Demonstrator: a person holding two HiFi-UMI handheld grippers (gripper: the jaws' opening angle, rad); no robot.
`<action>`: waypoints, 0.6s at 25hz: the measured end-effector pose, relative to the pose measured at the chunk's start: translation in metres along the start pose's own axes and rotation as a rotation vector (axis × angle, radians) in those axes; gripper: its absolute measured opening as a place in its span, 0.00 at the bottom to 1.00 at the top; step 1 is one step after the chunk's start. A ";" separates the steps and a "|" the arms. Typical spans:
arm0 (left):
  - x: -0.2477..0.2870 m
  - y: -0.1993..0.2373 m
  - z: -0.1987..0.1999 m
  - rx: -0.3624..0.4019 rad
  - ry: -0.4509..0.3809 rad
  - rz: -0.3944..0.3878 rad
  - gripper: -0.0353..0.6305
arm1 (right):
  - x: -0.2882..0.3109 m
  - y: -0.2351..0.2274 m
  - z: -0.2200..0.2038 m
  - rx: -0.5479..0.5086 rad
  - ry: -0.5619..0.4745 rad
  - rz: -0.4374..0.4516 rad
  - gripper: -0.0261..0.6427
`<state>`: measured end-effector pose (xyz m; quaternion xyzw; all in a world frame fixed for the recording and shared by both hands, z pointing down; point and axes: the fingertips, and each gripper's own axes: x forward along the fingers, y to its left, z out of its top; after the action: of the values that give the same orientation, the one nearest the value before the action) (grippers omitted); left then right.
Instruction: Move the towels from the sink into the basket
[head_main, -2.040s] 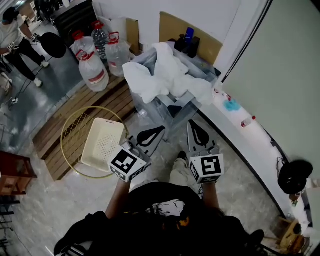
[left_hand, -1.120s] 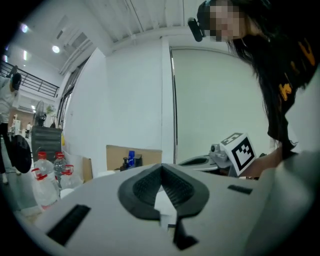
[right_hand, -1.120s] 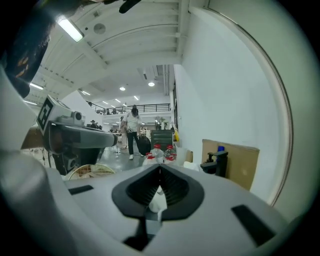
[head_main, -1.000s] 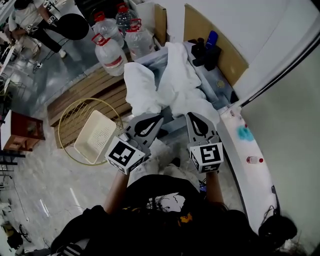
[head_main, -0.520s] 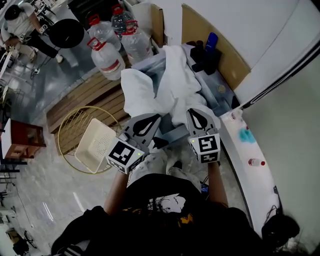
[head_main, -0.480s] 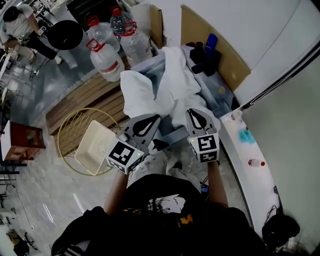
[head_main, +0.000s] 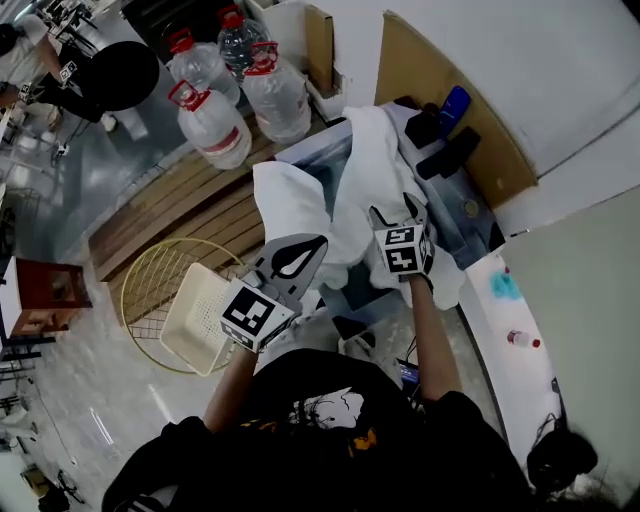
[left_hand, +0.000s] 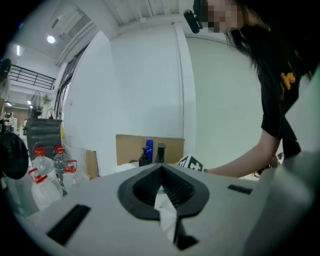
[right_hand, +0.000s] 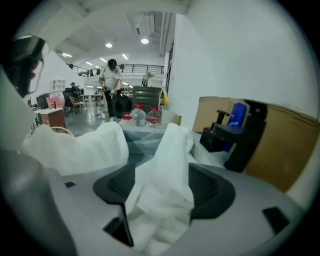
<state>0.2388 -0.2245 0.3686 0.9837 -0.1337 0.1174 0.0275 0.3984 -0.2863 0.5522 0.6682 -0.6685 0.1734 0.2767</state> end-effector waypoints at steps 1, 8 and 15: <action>0.000 0.010 -0.003 -0.007 0.004 -0.003 0.06 | 0.020 -0.003 -0.002 -0.014 0.038 -0.013 0.53; -0.003 0.060 -0.026 -0.050 0.047 -0.024 0.06 | 0.131 -0.016 -0.047 -0.175 0.358 -0.063 0.67; -0.017 0.098 -0.048 -0.095 0.063 0.006 0.06 | 0.170 -0.024 -0.072 -0.106 0.456 -0.038 0.67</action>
<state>0.1862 -0.3101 0.4135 0.9766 -0.1413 0.1419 0.0780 0.4399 -0.3798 0.7077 0.6088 -0.5842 0.2793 0.4584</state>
